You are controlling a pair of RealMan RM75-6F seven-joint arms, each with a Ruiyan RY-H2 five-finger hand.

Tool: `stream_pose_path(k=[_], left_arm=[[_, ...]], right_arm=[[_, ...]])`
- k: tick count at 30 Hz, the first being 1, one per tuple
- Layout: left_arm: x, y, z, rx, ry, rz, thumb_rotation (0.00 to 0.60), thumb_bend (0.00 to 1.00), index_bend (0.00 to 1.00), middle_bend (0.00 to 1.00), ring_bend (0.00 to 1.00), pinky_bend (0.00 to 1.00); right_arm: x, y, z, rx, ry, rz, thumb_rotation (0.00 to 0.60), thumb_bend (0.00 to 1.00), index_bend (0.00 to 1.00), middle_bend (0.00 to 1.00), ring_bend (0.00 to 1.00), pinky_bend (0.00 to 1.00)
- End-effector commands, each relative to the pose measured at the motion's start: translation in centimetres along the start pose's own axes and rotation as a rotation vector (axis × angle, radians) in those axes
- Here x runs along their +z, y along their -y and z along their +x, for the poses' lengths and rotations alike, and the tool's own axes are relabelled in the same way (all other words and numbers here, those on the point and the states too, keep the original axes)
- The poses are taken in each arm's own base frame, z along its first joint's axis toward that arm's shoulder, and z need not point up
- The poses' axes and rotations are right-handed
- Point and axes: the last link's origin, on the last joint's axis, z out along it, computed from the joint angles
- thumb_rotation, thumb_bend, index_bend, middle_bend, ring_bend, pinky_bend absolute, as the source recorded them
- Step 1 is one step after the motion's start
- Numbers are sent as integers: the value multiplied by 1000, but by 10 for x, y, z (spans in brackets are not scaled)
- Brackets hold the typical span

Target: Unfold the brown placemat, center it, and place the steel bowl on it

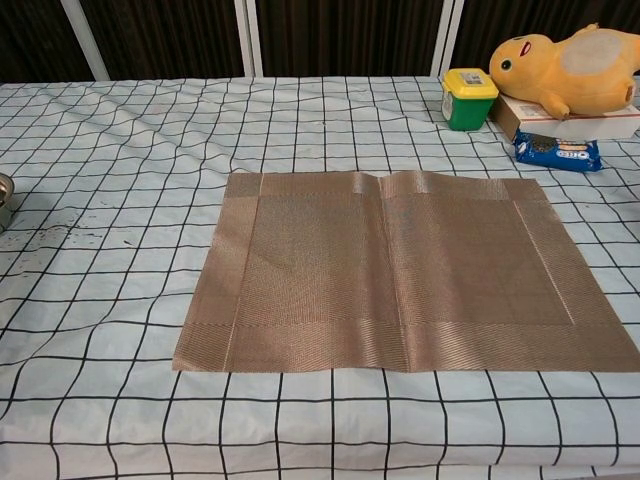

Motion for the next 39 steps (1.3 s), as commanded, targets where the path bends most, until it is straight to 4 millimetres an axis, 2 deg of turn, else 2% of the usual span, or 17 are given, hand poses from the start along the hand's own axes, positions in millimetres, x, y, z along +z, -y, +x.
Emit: stream_pose_path(k=[1,5,10,13,21,27,31,35,39], left_arm=[[2,-2,-2,8,7,3,600,344,487,180,57,117],[5,-5,-3,15,12,3,600,442,534,193,58,117],[6,-9,1,12,-9,-4,600,470,562,211,58,117],[6,-12,11,-1,-53,-20,600,470,568,217,59,117],[5,-35,64,-67,-234,-114,600,470,575,227,59,117],[1,-79,107,-70,-340,-261,600,470,575,229,58,117],[-3,-115,125,-68,-379,-361,600,470,575,229,59,117],[-7,-156,134,-65,-398,-455,600,470,574,231,58,121],[-11,-192,133,-88,-384,-525,600,470,573,231,59,122]], right_arm=[[0,0,0,2,1,0,600,63,21,0,0,170],[1,0,0,3,2,-2,600,62,22,0,0,170],[1,0,0,9,0,-3,600,62,23,0,0,170],[1,1,0,12,-2,-3,600,62,23,0,0,170],[0,1,1,16,-8,-1,600,61,25,0,0,170],[1,0,2,19,-7,-4,600,62,25,0,0,170],[1,0,2,21,-8,-7,600,62,24,0,0,170],[1,-1,2,30,-5,-16,600,62,25,0,0,170],[2,-2,3,39,2,-26,600,62,24,0,0,170]])
